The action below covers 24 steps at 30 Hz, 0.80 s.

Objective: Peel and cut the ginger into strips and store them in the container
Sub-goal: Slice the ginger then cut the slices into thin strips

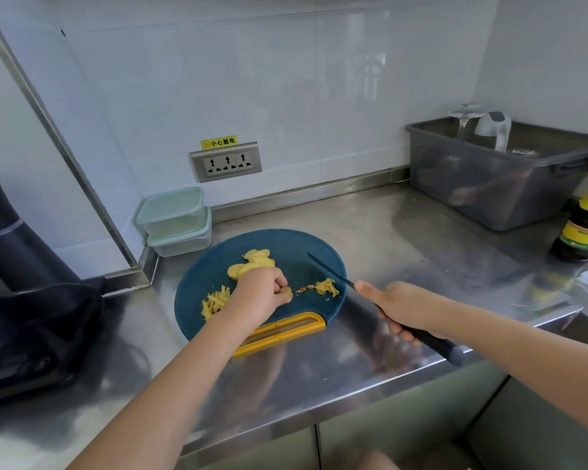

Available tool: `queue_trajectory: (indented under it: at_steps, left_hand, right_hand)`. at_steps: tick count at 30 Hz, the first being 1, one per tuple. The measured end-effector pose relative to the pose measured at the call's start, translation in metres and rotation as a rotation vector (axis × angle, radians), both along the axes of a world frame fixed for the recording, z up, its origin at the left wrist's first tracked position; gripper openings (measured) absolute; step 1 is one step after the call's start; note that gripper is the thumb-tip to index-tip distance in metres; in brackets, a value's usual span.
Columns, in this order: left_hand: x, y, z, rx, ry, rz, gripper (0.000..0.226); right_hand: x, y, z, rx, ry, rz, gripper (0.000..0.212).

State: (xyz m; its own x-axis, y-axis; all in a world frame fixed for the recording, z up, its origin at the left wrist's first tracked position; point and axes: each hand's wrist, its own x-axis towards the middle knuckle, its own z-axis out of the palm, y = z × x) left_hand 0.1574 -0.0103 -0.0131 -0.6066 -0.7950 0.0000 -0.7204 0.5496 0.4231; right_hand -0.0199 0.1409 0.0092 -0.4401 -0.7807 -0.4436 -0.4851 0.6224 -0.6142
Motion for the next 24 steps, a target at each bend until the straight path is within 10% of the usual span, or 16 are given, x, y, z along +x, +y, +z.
queue_trajectory:
  at_steps: [14,24]
  left_hand:
    - [-0.026,-0.042,0.006,-0.04,0.192,0.113,0.029]
    - [0.038,-0.03,0.003,-0.114,-0.064,-0.122,0.033]
  right_hand:
    - [0.031,0.013,-0.006,0.057,-0.08,-0.102,0.065]
    - [0.076,0.013,-0.009,0.058,-0.012,-0.061,0.067]
